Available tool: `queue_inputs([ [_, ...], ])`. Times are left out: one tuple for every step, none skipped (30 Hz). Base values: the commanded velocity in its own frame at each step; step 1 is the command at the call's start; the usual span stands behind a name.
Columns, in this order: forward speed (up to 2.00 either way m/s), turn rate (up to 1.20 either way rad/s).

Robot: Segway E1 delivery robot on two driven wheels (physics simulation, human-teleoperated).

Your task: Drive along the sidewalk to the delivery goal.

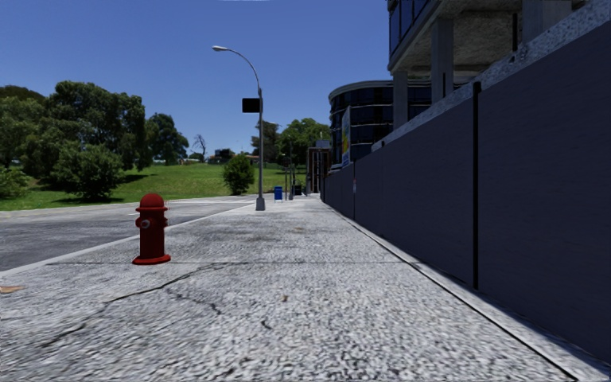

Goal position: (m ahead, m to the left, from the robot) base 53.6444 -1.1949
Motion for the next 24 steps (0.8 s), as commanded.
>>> queue_inputs([
  [2.0, 0.62],
  [2.0, 0.57],
  [2.0, 0.5],
  [2.0, 0.5],
  [2.0, 0.0],
  [2.0, 0.0],
  [2.0, 0.0],
  [2.0, 0.0],
  [2.0, 0.0],
  [2.0, 0.0],
  [2.0, 0.0],
  [2.0, 0.0],
  [2.0, 0.0],
  [2.0, 0.0],
  [2.0, 0.0],
  [2.0, 0.0],
  [2.0, -0.01],
  [2.0, -0.14],
  [2.0, -0.14],
  [2.0, -0.21],
  [2.0, -0.24],
  [2.0, -0.25],
  [2.0, -0.25],
  [2.0, -0.25],
])
